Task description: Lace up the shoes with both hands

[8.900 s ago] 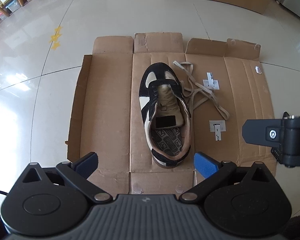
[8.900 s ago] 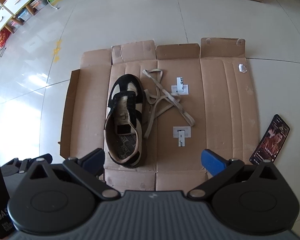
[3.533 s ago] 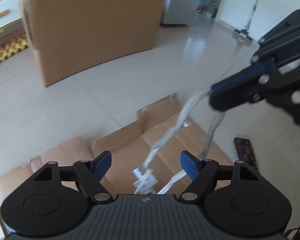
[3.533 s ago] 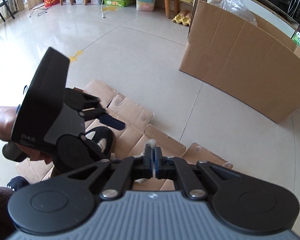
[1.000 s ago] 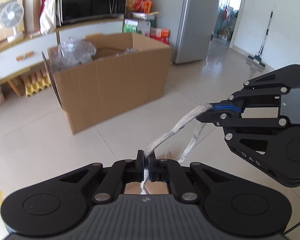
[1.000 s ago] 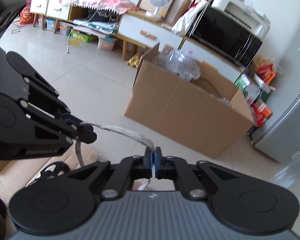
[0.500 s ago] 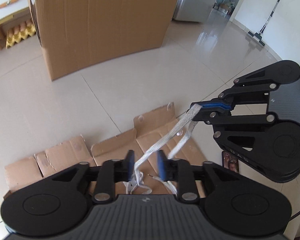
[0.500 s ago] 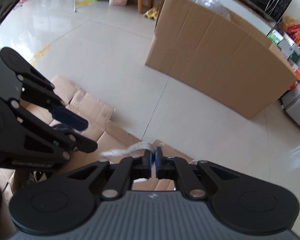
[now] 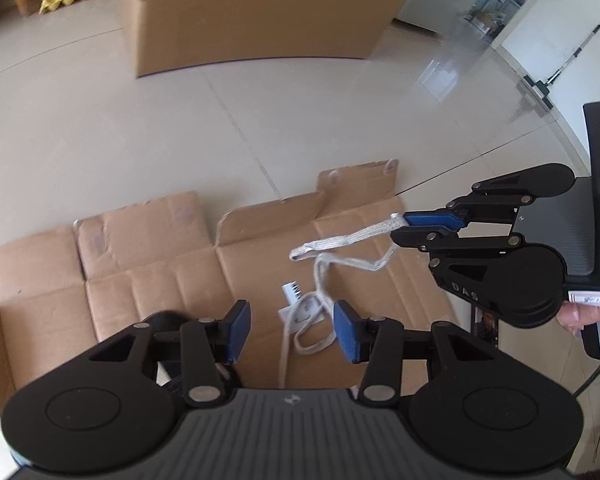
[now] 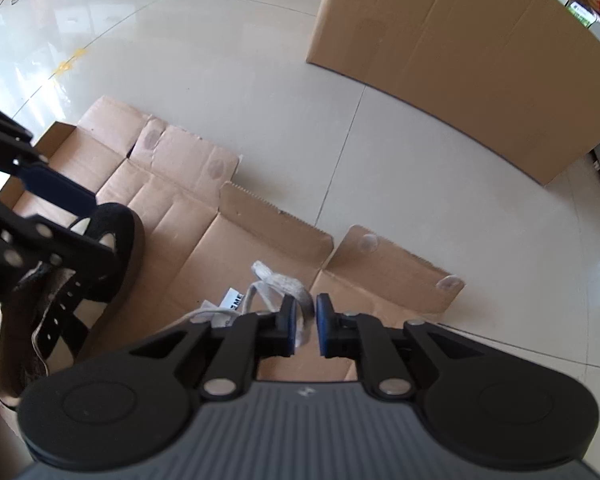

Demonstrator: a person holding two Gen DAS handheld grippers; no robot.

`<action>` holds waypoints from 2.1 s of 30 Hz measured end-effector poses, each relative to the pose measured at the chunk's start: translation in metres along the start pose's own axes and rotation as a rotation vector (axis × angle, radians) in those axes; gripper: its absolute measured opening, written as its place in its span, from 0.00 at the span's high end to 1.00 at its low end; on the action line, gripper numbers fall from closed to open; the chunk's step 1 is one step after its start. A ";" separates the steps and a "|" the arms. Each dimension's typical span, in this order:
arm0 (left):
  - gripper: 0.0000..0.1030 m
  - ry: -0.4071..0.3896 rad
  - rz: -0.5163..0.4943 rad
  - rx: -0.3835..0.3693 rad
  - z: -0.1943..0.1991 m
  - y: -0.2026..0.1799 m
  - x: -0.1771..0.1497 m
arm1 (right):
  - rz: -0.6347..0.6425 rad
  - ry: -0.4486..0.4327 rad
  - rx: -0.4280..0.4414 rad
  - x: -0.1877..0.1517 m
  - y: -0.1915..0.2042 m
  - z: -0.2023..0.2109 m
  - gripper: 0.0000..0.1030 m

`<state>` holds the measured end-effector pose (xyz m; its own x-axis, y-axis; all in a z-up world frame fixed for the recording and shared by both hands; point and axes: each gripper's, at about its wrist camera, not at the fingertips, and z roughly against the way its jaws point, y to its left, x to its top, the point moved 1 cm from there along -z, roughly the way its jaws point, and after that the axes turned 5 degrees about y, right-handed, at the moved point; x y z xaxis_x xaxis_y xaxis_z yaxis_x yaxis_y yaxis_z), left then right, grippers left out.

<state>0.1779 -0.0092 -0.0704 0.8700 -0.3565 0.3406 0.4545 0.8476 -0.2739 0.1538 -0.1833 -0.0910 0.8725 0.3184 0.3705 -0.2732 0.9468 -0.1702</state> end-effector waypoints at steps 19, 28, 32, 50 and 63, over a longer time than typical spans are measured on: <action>0.49 0.005 0.178 0.032 0.004 0.055 -0.074 | 0.046 0.141 0.285 -0.044 0.078 -0.063 0.82; 0.49 0.038 0.176 0.049 -0.005 0.058 -0.087 | 0.036 0.147 0.113 -0.045 0.062 -0.069 0.76; 0.49 0.026 0.169 0.047 -0.003 0.057 -0.085 | 0.007 0.119 0.150 -0.040 0.059 -0.059 0.62; 0.50 0.010 0.151 0.026 0.001 0.048 -0.080 | -0.055 0.060 0.153 -0.023 0.034 -0.030 0.53; 0.50 0.030 0.150 0.016 -0.003 0.046 -0.079 | 0.103 0.339 0.075 -0.074 0.041 -0.078 0.36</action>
<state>0.1307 0.0562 -0.1127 0.9333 -0.2371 0.2698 0.3164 0.8981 -0.3053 0.1098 -0.1713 -0.1965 0.9201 0.3905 0.0291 -0.3847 0.9153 -0.1189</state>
